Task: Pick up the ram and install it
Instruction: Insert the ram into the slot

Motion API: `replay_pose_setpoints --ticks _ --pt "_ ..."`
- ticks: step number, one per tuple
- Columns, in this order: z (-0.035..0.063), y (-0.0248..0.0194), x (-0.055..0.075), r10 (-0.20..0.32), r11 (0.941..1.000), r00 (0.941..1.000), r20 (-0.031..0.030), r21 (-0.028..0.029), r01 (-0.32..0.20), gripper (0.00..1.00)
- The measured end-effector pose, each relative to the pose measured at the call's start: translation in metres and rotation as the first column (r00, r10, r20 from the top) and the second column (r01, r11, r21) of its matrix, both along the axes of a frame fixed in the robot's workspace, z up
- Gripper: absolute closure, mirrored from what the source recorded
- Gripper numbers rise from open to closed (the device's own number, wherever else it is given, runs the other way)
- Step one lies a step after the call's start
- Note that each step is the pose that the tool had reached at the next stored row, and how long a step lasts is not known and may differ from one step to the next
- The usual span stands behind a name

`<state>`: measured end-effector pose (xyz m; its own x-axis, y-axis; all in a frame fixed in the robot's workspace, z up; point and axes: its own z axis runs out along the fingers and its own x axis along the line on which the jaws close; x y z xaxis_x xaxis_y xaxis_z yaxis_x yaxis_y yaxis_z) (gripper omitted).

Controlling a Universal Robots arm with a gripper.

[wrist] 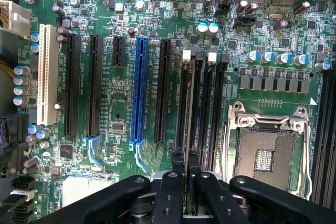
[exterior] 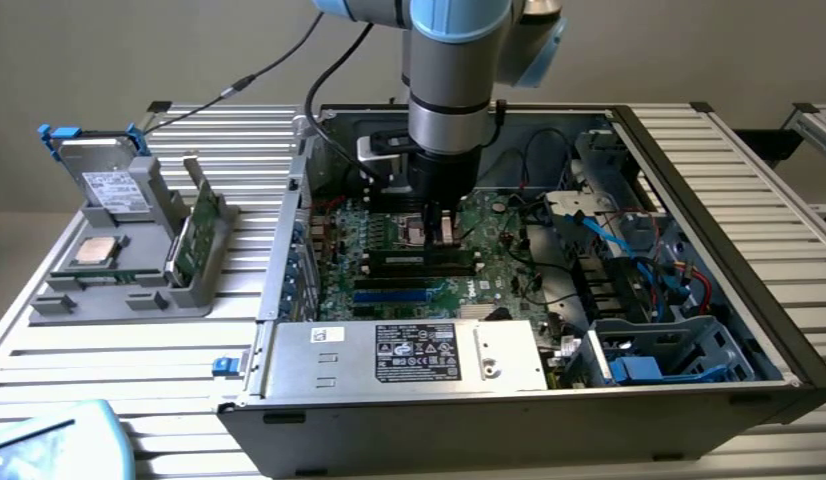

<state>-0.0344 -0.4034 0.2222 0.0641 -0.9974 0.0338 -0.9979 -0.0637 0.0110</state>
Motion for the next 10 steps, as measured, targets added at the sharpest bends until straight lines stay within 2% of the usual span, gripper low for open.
replay_pose_setpoints --ticks 10 --pt "0.0024 0.0004 -0.0001 0.005 1.0 1.0 -0.0002 -0.003 -0.005 0.86"
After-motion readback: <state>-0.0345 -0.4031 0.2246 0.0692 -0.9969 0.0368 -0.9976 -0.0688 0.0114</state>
